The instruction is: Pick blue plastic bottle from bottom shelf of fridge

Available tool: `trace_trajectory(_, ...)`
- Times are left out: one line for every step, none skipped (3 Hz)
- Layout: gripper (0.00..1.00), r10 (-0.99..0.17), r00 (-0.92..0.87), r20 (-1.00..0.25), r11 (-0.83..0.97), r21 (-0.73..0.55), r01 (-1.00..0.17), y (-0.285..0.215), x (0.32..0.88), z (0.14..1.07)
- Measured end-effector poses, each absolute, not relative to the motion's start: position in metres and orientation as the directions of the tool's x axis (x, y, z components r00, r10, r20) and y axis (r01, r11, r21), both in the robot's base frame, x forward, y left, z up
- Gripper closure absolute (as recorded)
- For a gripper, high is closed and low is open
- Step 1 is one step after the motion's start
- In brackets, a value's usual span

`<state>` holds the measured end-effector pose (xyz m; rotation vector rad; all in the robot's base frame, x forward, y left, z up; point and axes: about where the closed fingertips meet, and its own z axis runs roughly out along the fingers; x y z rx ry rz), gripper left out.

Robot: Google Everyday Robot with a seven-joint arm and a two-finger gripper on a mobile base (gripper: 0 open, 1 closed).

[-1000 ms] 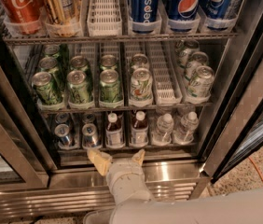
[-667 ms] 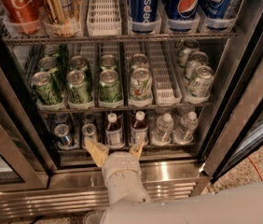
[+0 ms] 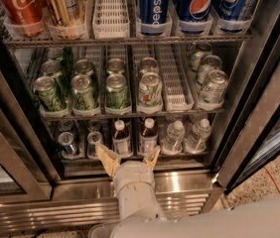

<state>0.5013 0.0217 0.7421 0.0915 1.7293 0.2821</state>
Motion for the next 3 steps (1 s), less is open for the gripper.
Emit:
trace_trajectory(0.0, 0.227, -0.176, -0.958, 0.95, 0.257, -0.178, 0.056, 0.484, 0.725)
trace_trajectory(0.0, 0.228, -0.145, -0.963, 0.94, 0.257, -0.225, 0.089, 0.486, 0.699)
trace_trajectory(0.0, 0.195, -0.142, -0.97, 0.946, 0.225, -0.234, 0.106, 0.487, 0.664)
